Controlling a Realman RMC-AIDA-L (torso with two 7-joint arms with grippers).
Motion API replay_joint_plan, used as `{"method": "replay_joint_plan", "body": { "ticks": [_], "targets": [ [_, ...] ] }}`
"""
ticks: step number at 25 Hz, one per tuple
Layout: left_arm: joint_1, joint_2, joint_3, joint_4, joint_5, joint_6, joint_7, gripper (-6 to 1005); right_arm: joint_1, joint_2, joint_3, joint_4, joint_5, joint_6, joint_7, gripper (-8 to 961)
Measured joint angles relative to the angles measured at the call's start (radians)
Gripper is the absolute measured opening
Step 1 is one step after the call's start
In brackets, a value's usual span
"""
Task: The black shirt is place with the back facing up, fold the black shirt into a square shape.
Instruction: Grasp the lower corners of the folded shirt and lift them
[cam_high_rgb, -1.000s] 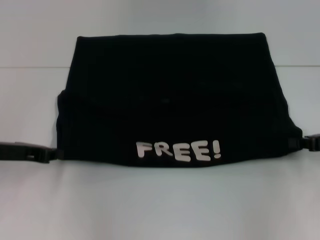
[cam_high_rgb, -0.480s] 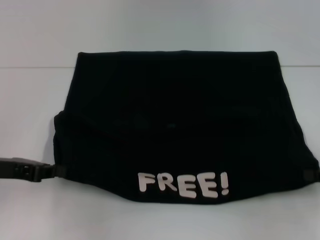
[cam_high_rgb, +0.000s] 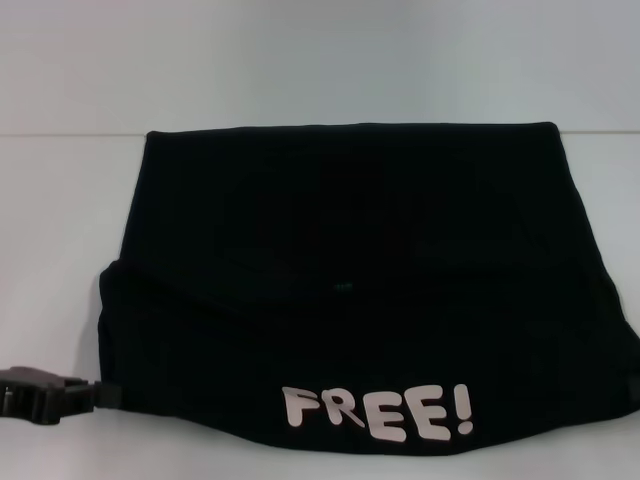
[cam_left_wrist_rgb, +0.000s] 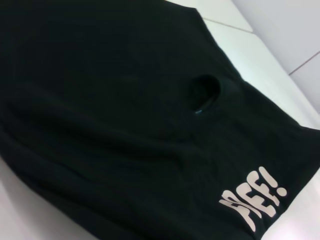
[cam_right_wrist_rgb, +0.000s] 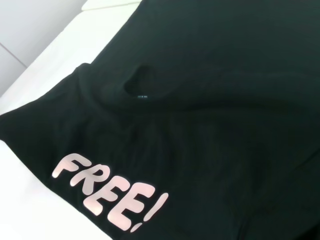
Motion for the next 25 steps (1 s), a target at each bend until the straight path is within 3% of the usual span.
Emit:
{"method": "replay_joint_plan", "body": {
  "ticks": [19, 25],
  "targets": [
    [0.058, -0.031, -0.007, -0.069, -0.019, 0.073, 0.086, -1, -0.057, 0.002, 0.030, 0.031, 0.000, -0.086, -0.111, 75],
    [0.049, -0.029, -0.005, -0.069, -0.022, 0.079, 0.094, 1, -0.051, 0.000, 0.058, 0.040, 0.003, -0.099, -0.153, 74]
  ]
}}
